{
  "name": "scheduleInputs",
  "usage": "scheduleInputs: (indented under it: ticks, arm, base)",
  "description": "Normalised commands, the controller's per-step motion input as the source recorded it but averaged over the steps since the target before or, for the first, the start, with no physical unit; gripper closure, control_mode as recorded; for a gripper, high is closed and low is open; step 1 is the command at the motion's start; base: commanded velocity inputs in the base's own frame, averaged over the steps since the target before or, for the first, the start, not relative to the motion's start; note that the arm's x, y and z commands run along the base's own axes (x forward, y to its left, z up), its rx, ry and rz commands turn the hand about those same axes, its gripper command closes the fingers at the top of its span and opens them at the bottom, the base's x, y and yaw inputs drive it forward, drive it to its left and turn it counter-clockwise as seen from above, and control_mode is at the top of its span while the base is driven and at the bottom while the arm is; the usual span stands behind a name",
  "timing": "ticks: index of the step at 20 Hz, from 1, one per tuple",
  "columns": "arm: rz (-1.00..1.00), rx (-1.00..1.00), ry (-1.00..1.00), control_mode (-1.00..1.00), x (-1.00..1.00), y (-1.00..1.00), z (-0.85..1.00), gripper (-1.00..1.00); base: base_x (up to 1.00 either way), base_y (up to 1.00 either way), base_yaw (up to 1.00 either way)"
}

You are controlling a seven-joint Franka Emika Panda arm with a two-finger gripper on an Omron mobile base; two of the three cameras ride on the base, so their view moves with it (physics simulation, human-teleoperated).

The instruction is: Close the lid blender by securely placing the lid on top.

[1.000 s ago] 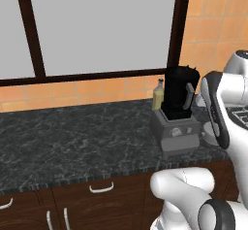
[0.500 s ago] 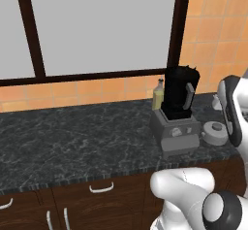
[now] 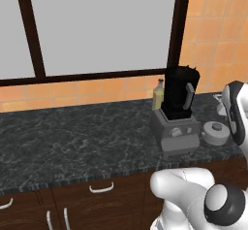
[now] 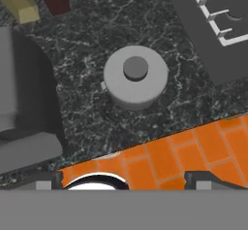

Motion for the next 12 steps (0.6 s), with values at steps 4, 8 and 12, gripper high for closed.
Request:
scheduleInputs:
  ticks: [4,8,12]
  arm:
    - [0.0,0.0,0.0,-1.0,0.16,-0.18,-0.39,-1.0]
    - [0.0,0.0,0.0,-1.0,0.26,-0.17,-0.36,-1.0]
    - [0.02,0.0,0.0,-1.0,0.26,-0.14,-0.3,-1.0]
  base:
    - [0.0,0.0,0.0]
    - [0.0,0.0,0.0]
    - [0.0,0.0,0.0]
